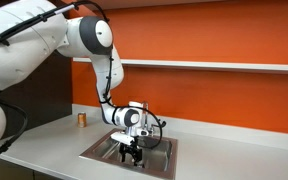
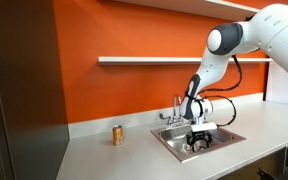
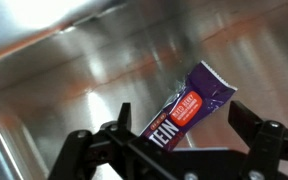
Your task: Remove the chocolate bar from the sink
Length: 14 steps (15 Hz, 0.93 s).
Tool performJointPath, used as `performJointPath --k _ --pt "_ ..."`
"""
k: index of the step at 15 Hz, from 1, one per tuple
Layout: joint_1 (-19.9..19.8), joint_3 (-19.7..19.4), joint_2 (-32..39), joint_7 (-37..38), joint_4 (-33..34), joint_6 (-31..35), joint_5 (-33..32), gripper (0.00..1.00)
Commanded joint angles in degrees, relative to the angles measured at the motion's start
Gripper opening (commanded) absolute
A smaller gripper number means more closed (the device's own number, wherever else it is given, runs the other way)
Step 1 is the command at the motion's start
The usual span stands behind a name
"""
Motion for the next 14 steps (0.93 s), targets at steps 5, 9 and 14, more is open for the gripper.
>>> performJointPath --k 5,9,14 --pt "0.26 -1.34 0.21 8.35 1.01 -1.13 3.74 1.0" --pt "-0.13 -1.13 0.65 10.75 1.84 -1.77 6.21 1.0" --pt "0.1 -1.52 1.61 13.51 3.24 -2.13 7.78 1.0"
